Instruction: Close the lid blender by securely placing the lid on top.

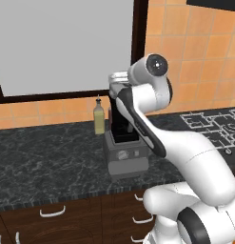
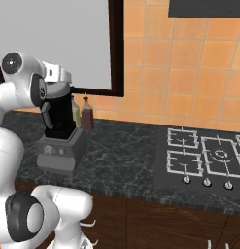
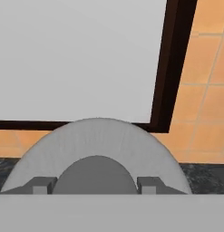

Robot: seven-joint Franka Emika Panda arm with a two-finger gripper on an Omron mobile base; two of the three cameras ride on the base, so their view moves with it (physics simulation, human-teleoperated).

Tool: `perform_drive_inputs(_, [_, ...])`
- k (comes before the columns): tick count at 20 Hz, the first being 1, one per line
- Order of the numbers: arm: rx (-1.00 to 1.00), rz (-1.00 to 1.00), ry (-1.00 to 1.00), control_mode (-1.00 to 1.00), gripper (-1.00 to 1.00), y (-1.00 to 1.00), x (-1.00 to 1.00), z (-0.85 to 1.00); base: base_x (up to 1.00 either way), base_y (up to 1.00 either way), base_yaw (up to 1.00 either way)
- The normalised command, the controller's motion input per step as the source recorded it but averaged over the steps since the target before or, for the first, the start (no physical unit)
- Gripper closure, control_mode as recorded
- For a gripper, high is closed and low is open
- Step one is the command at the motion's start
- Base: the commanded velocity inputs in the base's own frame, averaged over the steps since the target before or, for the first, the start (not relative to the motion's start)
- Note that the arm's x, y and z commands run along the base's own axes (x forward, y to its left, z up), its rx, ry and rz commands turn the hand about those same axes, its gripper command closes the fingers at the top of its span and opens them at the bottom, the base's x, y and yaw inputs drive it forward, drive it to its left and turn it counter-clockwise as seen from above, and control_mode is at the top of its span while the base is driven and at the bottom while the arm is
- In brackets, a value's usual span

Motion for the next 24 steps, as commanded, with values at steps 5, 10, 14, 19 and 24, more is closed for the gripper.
perform_drive_inputs(5, [0.00,-0.02,0.17,-1.00,1.00,0.00,-0.02,0.11,0.00,0.00,0.00])
perform_drive_inputs(10, [0.00,0.00,0.07,-1.00,1.00,0.00,-0.01,0.44,0.00,0.00,0.00])
perform_drive_inputs(14, [0.00,0.00,0.04,-1.00,1.00,0.00,-0.19,0.54,0.00,0.00,0.00])
perform_drive_inputs(19, [0.00,0.00,0.05,-1.00,1.00,0.00,-0.42,0.52,0.00,0.00,0.00])
perform_drive_inputs(24, [0.00,-0.01,0.06,-1.00,1.00,0.00,-0.23,0.47,0.00,0.00,0.00])
